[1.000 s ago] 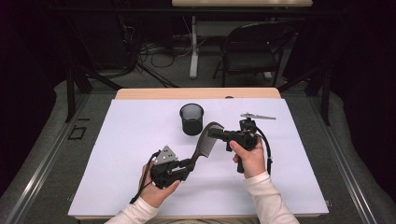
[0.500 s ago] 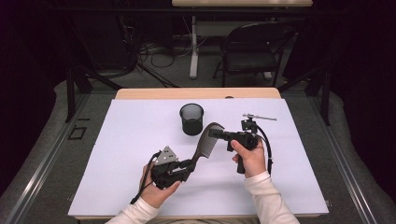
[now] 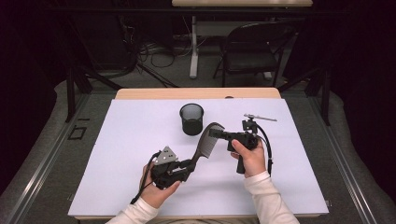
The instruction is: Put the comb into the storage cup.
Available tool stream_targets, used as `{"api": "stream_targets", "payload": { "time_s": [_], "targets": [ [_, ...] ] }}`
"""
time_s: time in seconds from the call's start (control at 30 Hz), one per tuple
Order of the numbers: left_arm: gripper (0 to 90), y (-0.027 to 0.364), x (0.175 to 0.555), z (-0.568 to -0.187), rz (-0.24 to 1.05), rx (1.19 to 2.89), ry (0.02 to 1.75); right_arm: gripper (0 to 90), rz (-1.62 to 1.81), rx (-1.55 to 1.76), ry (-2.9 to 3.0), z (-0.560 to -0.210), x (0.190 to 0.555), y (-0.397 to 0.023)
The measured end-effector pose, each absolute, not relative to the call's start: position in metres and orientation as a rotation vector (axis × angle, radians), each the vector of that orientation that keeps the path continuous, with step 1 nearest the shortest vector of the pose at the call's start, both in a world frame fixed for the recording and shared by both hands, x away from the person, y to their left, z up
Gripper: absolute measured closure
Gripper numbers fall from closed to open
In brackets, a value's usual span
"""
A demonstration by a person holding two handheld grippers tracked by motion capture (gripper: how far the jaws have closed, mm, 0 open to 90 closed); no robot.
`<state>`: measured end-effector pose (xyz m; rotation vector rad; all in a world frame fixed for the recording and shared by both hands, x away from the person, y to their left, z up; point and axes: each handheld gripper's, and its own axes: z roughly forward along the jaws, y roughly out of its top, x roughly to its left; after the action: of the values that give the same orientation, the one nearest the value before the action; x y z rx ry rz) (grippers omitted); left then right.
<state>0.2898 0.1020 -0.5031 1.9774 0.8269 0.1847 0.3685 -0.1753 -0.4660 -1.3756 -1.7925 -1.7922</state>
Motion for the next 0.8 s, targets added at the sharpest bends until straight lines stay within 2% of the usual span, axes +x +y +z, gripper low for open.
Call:
{"api": "stream_targets", "payload": {
  "time_s": [0.8],
  "targets": [
    [72.3, 0.1015, 0.2895, -0.5038, 0.187, 1.966, 0.829, 87.0, -1.796, -1.365, -1.763, -0.4686, 0.3695, -0.1777]
  ]
}}
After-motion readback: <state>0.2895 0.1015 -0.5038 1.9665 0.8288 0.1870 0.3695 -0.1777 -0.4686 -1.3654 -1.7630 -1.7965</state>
